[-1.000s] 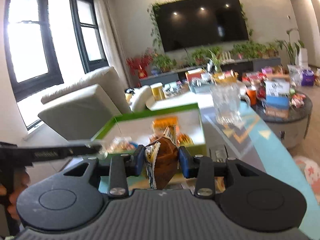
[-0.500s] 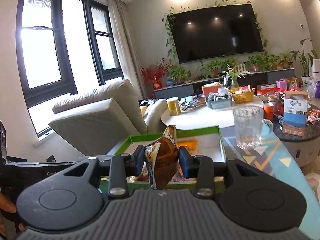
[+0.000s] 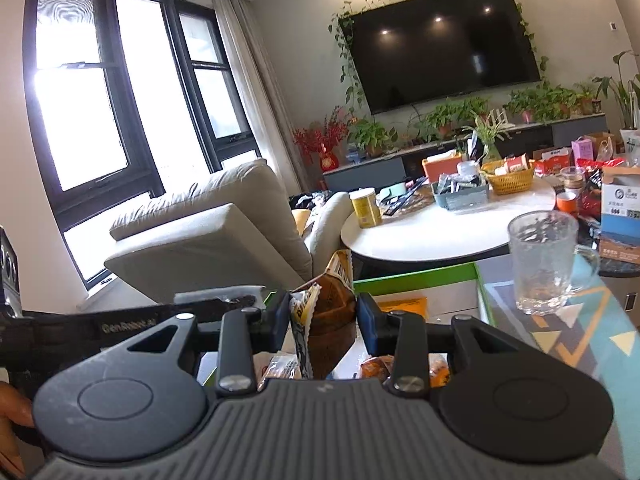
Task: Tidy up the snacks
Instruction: 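Carry the black-snack bag with the left tool while the right tool carries the peanut bag over the box, then open the left tool over the box while the right tool releases the peanut bag inside, then grasp the red candy packet with the left tool while the right tool grasps the black-red candy packet, then carry both candy packets over the box and open both tools to drop them, then move both tools back from the box toward the remaining snacks on the cloth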
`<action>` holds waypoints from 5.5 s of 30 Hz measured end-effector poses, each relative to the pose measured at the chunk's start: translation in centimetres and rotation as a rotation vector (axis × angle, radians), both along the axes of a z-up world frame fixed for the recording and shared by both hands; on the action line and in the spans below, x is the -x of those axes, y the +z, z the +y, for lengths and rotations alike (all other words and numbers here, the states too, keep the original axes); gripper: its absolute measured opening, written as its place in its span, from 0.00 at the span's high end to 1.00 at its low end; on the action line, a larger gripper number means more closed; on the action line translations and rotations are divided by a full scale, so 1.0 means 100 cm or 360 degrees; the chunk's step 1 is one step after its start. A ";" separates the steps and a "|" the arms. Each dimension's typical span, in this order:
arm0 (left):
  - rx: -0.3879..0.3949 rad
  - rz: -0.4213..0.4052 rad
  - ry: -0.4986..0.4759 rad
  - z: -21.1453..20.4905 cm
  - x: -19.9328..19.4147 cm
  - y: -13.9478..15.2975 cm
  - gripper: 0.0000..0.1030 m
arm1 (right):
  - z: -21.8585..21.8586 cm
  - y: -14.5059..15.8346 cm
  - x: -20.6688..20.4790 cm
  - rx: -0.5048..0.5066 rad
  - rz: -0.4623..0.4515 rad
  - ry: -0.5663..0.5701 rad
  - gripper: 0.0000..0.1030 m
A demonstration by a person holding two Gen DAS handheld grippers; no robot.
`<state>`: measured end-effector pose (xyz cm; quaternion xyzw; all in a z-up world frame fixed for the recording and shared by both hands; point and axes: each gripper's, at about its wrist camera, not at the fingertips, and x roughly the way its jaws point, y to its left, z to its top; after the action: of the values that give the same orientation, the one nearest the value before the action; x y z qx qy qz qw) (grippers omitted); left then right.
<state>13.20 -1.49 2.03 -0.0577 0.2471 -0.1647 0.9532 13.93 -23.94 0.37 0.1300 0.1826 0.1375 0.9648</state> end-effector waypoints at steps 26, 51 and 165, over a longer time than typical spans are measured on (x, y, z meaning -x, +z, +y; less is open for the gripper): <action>-0.0078 0.0174 0.0032 0.027 0.041 -0.041 0.51 | 0.002 -0.027 0.047 0.0317 -0.0013 -0.0337 0.38; -0.0270 0.0275 -0.0290 0.039 0.095 -0.086 0.51 | 0.002 -0.080 0.116 0.0397 0.0333 -0.0179 0.38; -0.0061 0.0254 -0.0061 -0.017 -0.024 -0.054 0.63 | -0.001 -0.031 -0.007 0.0137 0.0230 -0.0273 0.40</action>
<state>15.59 -3.16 -3.35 -0.0475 0.3264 -0.1730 0.9280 14.60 -24.01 -2.77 0.1132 0.2455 0.0366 0.9621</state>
